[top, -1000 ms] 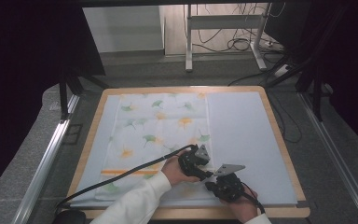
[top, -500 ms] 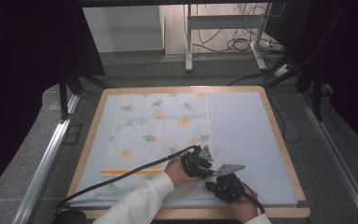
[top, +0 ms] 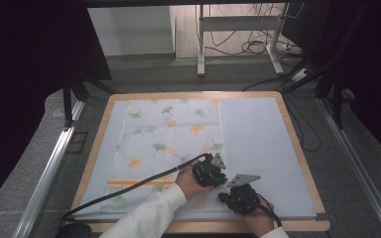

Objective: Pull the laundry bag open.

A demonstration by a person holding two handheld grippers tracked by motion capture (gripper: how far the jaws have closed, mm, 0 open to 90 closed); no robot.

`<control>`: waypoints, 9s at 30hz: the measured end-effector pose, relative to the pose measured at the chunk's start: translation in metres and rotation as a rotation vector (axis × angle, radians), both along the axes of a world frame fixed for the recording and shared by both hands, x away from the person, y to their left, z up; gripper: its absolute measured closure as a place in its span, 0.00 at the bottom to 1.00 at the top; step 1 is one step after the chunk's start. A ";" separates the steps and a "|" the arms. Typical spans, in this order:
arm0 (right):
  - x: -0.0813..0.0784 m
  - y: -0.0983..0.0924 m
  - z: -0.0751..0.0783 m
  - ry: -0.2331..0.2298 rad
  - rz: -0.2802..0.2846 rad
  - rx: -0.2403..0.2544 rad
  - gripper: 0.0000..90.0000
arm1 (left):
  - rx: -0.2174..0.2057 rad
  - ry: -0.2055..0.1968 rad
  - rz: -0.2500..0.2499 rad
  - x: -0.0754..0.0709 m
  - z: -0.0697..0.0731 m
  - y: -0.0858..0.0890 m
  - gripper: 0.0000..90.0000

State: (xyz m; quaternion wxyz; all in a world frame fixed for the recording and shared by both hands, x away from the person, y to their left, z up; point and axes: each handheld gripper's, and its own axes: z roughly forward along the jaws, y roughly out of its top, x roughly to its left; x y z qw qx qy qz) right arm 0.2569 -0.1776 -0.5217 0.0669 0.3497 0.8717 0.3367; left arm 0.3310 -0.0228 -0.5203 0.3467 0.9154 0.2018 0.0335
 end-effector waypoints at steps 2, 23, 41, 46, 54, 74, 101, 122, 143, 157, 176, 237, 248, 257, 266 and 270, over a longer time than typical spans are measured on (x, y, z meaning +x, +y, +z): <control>0.000 0.000 0.000 -0.001 0.004 0.000 0.98 | 0.002 -0.005 0.003 -0.001 0.000 -0.001 0.90; 0.010 0.002 0.000 -0.001 -0.032 -0.002 0.98 | 0.001 -0.022 0.023 -0.002 -0.001 -0.002 0.97; 0.012 -0.002 -0.001 0.026 -0.062 0.019 0.99 | 0.018 -0.076 0.018 -0.008 -0.002 0.000 1.00; 0.015 -0.004 -0.001 0.050 -0.075 0.041 0.99 | 0.025 -0.078 0.018 -0.008 -0.001 0.003 1.00; 0.016 -0.007 -0.002 0.073 -0.081 0.065 0.99 | 0.031 -0.085 0.017 -0.010 -0.001 0.007 1.00; 0.038 -0.016 -0.003 0.132 -0.206 0.133 0.99 | 0.013 -0.108 0.017 -0.012 -0.003 0.006 1.00; 0.041 -0.021 -0.006 0.161 -0.205 0.170 0.99 | 0.056 -0.138 0.019 -0.017 -0.002 0.017 1.00; 0.041 -0.021 -0.006 0.161 -0.202 0.174 0.99 | 0.056 -0.131 0.033 -0.018 -0.002 0.020 1.00; 0.050 -0.014 -0.003 0.137 -0.229 0.151 0.99 | 0.065 -0.150 0.040 -0.019 -0.003 0.021 1.00; 0.050 -0.015 -0.004 0.133 -0.225 0.158 0.99 | 0.068 -0.140 0.051 -0.022 -0.002 0.031 1.00; 0.049 -0.014 -0.004 0.123 -0.220 0.150 0.99 | 0.054 -0.123 0.090 -0.023 -0.004 0.056 1.00; 0.050 -0.016 -0.005 0.121 -0.209 0.159 0.99 | 0.052 -0.041 0.208 -0.026 -0.004 0.118 1.00; 0.050 -0.016 -0.005 0.121 -0.207 0.159 0.99 | 0.052 -0.011 0.214 -0.025 -0.003 0.126 1.00; 0.049 -0.016 -0.005 0.122 -0.208 0.160 0.99 | 0.057 -0.011 0.228 -0.027 -0.003 0.134 1.00; 0.050 -0.016 -0.005 0.120 -0.206 0.158 0.99 | 0.066 -0.007 0.241 -0.029 -0.003 0.142 1.00; 0.050 -0.016 -0.005 0.119 -0.206 0.158 0.99 | 0.072 -0.007 0.249 -0.029 -0.003 0.146 1.00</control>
